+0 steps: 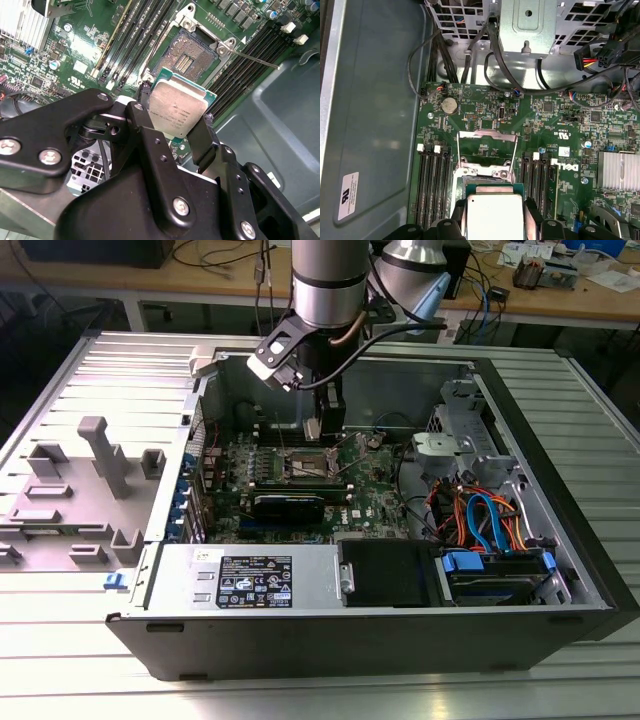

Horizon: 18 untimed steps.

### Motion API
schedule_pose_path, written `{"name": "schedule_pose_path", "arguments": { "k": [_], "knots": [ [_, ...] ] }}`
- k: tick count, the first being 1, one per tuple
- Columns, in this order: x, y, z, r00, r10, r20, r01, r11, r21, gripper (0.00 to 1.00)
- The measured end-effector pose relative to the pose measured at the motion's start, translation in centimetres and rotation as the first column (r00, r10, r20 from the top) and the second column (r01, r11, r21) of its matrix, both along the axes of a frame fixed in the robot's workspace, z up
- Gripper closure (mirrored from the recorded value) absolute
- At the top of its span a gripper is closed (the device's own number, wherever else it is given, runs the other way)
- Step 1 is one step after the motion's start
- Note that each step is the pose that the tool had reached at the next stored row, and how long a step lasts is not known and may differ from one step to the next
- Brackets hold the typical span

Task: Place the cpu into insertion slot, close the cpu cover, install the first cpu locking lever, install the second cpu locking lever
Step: 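Place the cpu into insertion slot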

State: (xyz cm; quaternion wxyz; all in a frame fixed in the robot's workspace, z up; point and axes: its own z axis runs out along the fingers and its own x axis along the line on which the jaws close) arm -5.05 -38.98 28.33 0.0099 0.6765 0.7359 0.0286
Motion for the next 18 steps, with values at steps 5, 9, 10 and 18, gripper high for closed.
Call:
{"name": "schedule_pose_path", "arguments": {
  "k": [5, 9, 10, 18],
  "knots": [
    [0.0, 0.0, -0.13, 1.0, 0.0, 0.0002, 0.0, 1.0, 0.0004, 0.45],
    [0.0, 0.0, -0.5, 1.0, 0.0, 0.0, 0.0, 1.0, 0.0001, 0.45],
    [0.0, 0.0, -0.62, 1.0, 0.0, 0.0, 0.0, 1.0, 0.0001, 0.45],
    [0.0, 0.0, -2.08, 1.0, 0.0, -0.0028, 0.0, 1.0, -0.0014, 0.45]
  ]
}}
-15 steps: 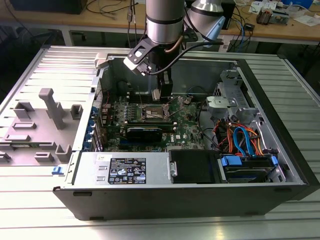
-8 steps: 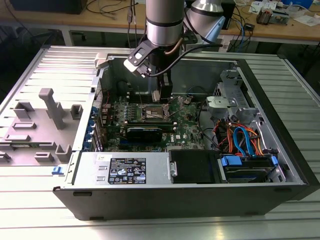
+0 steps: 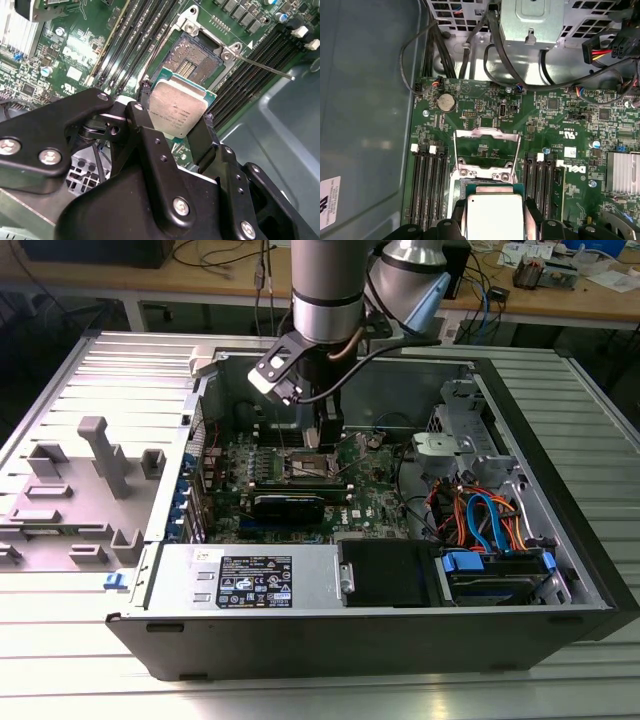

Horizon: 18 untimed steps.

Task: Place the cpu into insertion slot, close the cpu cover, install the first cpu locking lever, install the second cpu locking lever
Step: 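Place the cpu into insertion slot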

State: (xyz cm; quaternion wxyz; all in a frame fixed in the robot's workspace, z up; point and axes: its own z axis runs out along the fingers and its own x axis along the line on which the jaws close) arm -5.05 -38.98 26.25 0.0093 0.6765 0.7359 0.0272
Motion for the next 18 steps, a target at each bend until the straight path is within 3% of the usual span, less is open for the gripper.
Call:
{"name": "schedule_pose_path", "arguments": {
  "k": [4, 6, 15, 18],
  "knots": [
    [0.0, 0.09, -0.17, 1.0, -0.008, -0.0002, 0.008, 1.0, 0.0, 0.45],
    [0.0, 0.31, -1.0, 0.9967, -0.081, 0.0, 0.081, 0.9967, 0.0001, 0.45],
    [-0.7, 0.51, -1.45, 0.9968, -0.08, 0.0001, 0.08, 0.9968, 0.0001, 0.45],
    [-0.8, 0.66, -2.06, 0.997, -0.077, -0.0001, 0.077, 0.997, 0.0, 0.45]
  ]
}}
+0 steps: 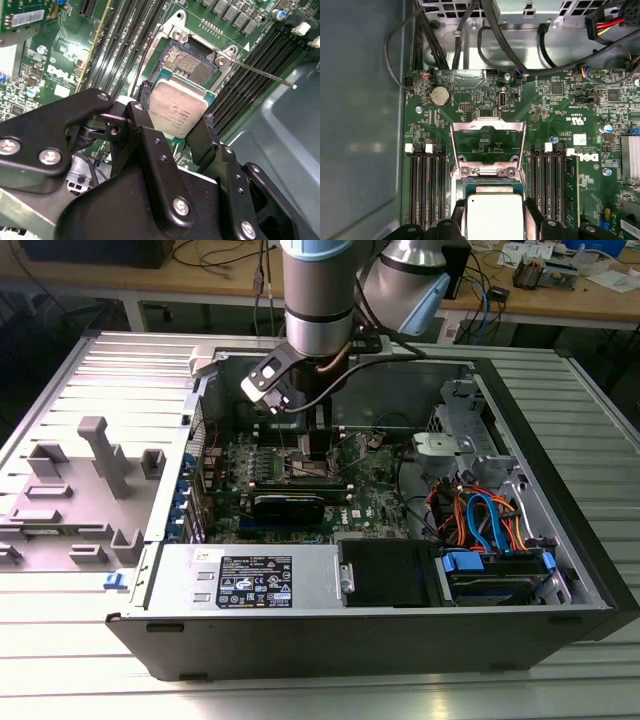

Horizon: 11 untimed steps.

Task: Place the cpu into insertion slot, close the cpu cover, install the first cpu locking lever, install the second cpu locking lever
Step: 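Place the cpu into insertion slot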

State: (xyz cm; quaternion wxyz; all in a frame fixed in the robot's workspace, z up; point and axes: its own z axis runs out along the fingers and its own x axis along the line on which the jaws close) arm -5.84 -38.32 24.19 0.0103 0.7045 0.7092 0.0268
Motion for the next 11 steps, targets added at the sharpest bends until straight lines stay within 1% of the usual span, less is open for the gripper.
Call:
{"name": "schedule_pose_path", "arguments": {
  "k": [3, 7, 11],
  "knots": [
    [0.0, 0.07, -0.48, 1.0, 0.002, 0.0, -0.002, 1.0, 0.0, 0.45],
    [0.0, 0.07, -1.31, 1.0, 0.008, 0.0001, -0.008, 1.0, 0.0002, 0.45],
    [-0.1, 0.07, -1.71, 1.0, 0.008, 0.0, -0.008, 1.0, 0.0001, 0.45]
  ]
}}
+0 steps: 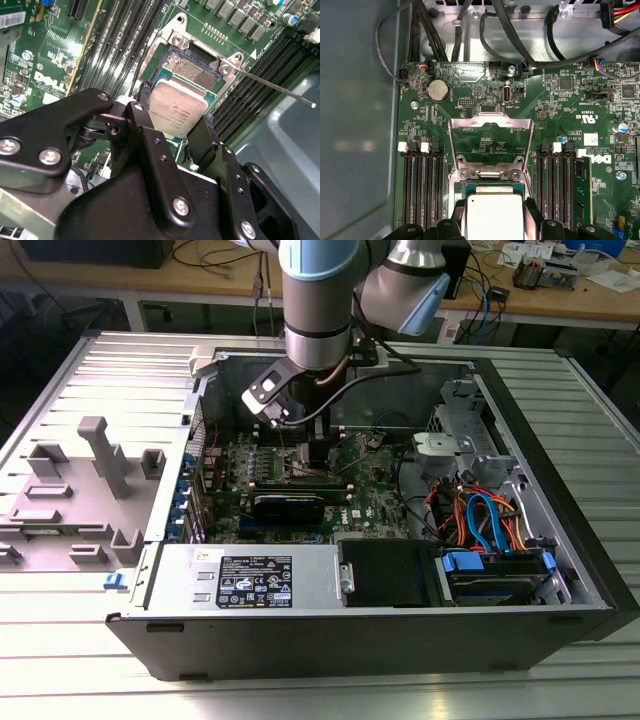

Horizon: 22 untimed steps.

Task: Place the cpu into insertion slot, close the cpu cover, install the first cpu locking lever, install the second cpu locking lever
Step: 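Place the cpu into insertion slot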

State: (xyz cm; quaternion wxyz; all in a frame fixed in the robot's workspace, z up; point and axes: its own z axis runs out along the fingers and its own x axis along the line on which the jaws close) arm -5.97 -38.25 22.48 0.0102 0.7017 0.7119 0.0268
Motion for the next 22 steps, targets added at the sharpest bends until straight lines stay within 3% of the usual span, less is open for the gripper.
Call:
{"name": "schedule_pose_path", "arguments": {
  "k": [13, 22],
  "knots": [
    [-0.23, 0.0, -0.13, 1.0, -0.003, -0.0001, 0.003, 1.0, -0.0005, 0.45],
    [-0.25, 0.25, -0.55, 1.0, -0.007, 0.0, 0.007, 1.0, -0.0005, 0.45]
  ]
}}
